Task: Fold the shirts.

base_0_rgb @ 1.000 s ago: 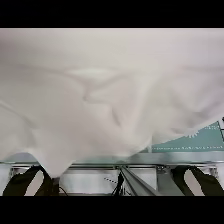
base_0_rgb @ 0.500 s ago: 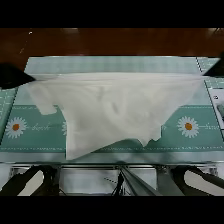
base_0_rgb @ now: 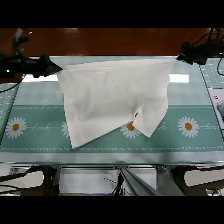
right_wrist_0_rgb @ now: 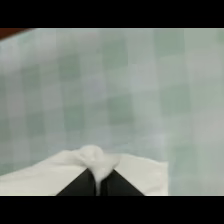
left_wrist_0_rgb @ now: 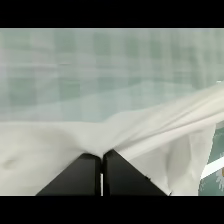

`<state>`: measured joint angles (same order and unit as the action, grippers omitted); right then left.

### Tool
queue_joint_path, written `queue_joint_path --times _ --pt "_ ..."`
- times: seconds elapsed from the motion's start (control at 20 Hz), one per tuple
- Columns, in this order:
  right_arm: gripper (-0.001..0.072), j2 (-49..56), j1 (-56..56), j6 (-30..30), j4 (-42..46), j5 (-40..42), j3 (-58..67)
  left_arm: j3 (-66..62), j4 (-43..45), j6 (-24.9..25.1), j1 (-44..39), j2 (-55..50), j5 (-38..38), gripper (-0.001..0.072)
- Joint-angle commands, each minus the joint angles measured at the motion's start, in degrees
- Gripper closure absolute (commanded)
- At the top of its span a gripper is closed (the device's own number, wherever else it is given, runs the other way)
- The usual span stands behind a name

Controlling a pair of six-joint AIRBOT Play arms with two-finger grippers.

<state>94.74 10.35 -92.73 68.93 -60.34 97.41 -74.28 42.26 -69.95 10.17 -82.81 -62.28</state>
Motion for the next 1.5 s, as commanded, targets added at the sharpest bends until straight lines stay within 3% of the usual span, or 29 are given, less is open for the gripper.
queue_joint_path --times 0.0,0.15,0.25,0.3,0.35,0.4,0.45,0.5,0.65,0.75,0.8,1.15,1.45 --pt "0.0676 5.38 -0.17 -1.99 -1.55 6.71 -0.02 0.11 -1.77 0.94 -2.6 -7.72 3.61 0.0687" --pt "0.0676 8.87 -0.17 -1.97 -1.55 0.96 -0.02 0.11 -1.75 0.07 -5.2 -12.85 -0.5 0.068" --pt "0.0675 9.92 -0.17 -1.2 -1.53 -2.19 -0.02 0.11 -1.77 -0.24 -5.97 -14.62 -4.66 0.0579" --pt "0.0674 9.81 -0.15 -0.11 -1.6 -3.19 -0.02 0.11 -1.77 -0.37 -5.86 -14.71 -6.43 0.0578" --pt "0.0612 9.33 0.07 1.25 -2.19 -4.5 0.02 0.04 -1.75 -0.42 -5.18 -14.21 -7.82 0.0514" --pt "0.0419 8.55 0.66 4.09 -2.91 -6.67 0.44 -0.37 -1.51 -1.9 -4.09 -13.51 -9.38 0.0371" --pt "0.0304 7.61 1.42 7.39 -2.93 -9.97 1.51 -1.16 -0.48 -5.7 -2.47 -12.72 -11.69 0.0161" --pt "0.0293 6.78 2.21 9.35 -2.56 -13.4 2.78 -2.16 0.98 -7.54 -0.63 -12.04 -15.19 0.0022" --pt "0.0293 2.62 5.38 11.26 1.09 -25.7 4.24 -2.71 7.19 -9.49 4.2 -8.57 -27.41 0.003" --pt "0.025 0.72 7.19 12.39 8.52 -34.07 3.89 0.87 11.8 -9.35 4.72 -4.15 -29.73 0.0031" --pt "0.0219 -0.61 9.2 12.09 5.7 -33.97 2.32 4.28 13.27 -9.18 4.46 -1.44 -29.24 0.0031" --pt "0.0219 -10.36 17.35 15.96 -4.22 -26.27 -17.07 38.23 11.26 -4.22 4.09 10.62 -20.26 0.003" --pt "0.022 -12.7 17.16 16.96 -5.33 -23.45 -20.74 43.85 3.04 -4.2 -1.4 8.26 -6.47 0.0031"
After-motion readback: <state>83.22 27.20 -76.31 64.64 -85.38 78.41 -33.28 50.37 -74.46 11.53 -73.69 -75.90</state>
